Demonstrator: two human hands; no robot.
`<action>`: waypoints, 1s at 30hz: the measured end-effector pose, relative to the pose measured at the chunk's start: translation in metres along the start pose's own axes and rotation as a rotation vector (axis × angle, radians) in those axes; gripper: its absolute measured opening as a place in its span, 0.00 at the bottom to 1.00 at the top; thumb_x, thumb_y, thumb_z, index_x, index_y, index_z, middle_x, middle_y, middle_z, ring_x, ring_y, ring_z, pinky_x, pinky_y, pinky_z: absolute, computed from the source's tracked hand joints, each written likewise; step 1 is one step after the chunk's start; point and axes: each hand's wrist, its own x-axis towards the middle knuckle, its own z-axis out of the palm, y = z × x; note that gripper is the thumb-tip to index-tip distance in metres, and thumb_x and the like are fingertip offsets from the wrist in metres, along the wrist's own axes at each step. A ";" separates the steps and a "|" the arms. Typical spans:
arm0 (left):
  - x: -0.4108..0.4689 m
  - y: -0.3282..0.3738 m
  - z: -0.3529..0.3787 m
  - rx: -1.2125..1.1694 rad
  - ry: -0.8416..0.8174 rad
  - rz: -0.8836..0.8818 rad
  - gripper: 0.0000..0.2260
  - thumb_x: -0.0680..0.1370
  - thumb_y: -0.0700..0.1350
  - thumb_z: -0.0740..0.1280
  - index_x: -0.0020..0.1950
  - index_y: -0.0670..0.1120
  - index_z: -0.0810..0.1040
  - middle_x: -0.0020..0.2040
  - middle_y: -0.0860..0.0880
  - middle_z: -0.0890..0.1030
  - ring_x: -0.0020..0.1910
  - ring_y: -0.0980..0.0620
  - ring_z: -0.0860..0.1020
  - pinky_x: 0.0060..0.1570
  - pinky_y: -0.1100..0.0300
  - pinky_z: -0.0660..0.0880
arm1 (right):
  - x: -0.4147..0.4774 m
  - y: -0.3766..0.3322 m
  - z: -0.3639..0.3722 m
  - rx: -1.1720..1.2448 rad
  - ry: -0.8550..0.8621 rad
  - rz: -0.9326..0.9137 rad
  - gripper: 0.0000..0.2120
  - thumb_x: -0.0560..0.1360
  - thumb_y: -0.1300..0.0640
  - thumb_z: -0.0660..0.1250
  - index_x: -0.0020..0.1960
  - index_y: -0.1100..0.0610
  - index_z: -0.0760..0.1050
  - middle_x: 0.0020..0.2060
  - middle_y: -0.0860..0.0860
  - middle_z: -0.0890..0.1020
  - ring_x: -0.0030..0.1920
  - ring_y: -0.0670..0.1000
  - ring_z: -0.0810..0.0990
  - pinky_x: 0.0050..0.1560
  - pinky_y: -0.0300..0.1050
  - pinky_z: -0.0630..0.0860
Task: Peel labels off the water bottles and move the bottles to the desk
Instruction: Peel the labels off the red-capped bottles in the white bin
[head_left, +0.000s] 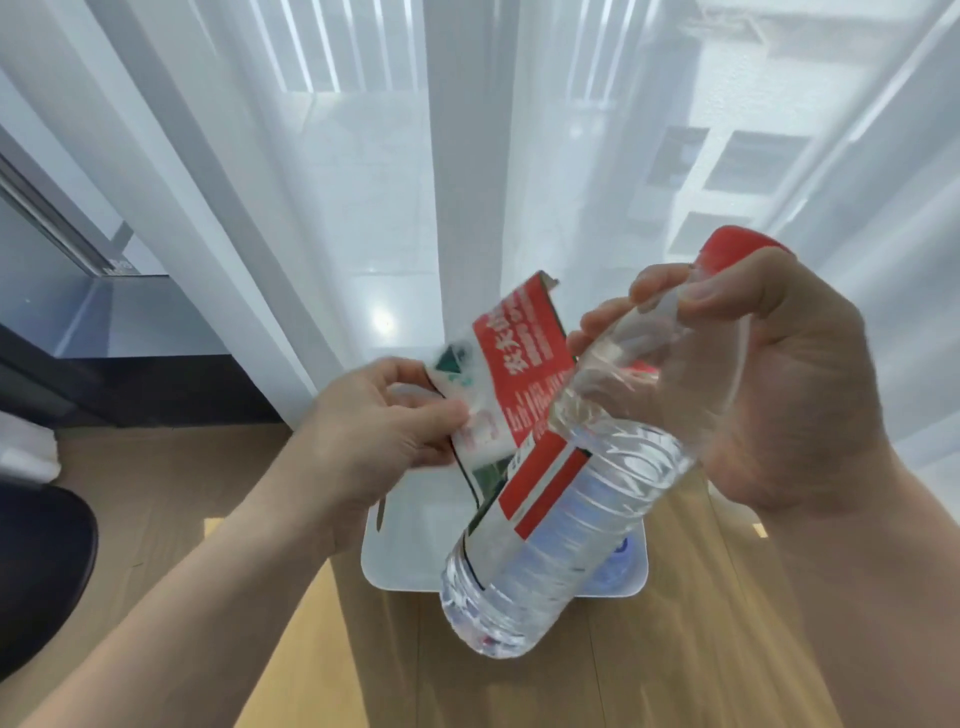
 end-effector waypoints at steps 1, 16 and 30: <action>0.002 0.001 -0.004 0.072 0.105 0.065 0.07 0.73 0.37 0.70 0.49 0.42 0.75 0.42 0.42 0.85 0.40 0.46 0.84 0.40 0.55 0.82 | 0.002 0.002 -0.004 -0.074 0.043 0.008 0.06 0.57 0.62 0.63 0.32 0.58 0.77 0.33 0.56 0.82 0.41 0.56 0.81 0.39 0.50 0.80; 0.042 -0.042 -0.013 0.889 0.313 0.497 0.14 0.76 0.40 0.65 0.61 0.48 0.75 0.49 0.43 0.84 0.48 0.43 0.81 0.48 0.53 0.78 | 0.011 0.004 -0.019 -0.539 0.682 -0.331 0.10 0.63 0.54 0.68 0.30 0.59 0.69 0.35 0.55 0.74 0.36 0.46 0.73 0.48 0.62 0.78; 0.070 -0.090 -0.003 1.537 -0.398 -0.195 0.20 0.75 0.45 0.64 0.68 0.45 0.69 0.54 0.47 0.78 0.48 0.48 0.77 0.45 0.60 0.74 | 0.011 0.019 -0.019 -0.346 0.507 -0.345 0.07 0.63 0.56 0.67 0.27 0.51 0.73 0.35 0.55 0.72 0.36 0.47 0.71 0.41 0.51 0.73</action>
